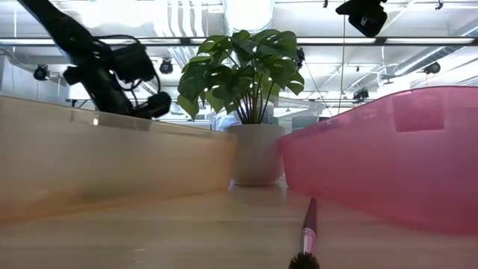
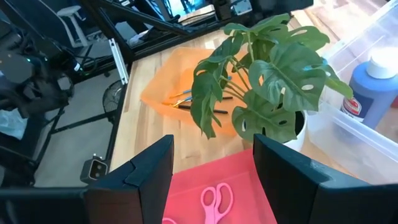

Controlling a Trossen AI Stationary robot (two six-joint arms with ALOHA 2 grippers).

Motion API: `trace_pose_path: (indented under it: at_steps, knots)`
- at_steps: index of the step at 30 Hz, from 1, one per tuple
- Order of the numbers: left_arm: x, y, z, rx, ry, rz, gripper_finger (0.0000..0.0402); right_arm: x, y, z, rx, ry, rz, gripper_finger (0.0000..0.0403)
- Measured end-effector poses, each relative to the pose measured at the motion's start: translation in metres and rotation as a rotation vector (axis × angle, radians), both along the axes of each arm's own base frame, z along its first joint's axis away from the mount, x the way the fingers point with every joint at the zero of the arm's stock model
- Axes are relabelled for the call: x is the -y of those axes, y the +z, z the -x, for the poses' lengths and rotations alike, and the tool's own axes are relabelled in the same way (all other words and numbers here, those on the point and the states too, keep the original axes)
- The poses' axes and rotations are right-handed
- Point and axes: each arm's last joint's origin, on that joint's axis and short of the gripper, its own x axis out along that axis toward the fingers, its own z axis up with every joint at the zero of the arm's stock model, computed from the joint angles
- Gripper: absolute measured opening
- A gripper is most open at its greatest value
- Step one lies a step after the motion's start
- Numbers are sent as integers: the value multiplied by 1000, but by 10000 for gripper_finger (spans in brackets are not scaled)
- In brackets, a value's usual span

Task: Pick & Place Paint Supplies
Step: Put the top black brow brush into the orange bin

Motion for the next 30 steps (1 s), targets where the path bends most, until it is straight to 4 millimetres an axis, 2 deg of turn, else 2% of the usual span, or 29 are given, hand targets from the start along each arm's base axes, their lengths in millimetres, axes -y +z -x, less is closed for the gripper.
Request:
trace_pose_path:
  at_steps: [6,12,24,30]
  knots:
    - [-5,-10,-13,-45,-20,53,108,0,-1,1,-12,13,18,212]
    - [-9,-18,-14,-80,7,77,108,0,-5,3,-51,21,31,212]
    - [-41,-19,6,-131,158,-24,108,0,-7,4,-73,36,58,212]
    - [-58,-13,12,-73,103,-56,108,0,-7,4,-75,33,53,212]
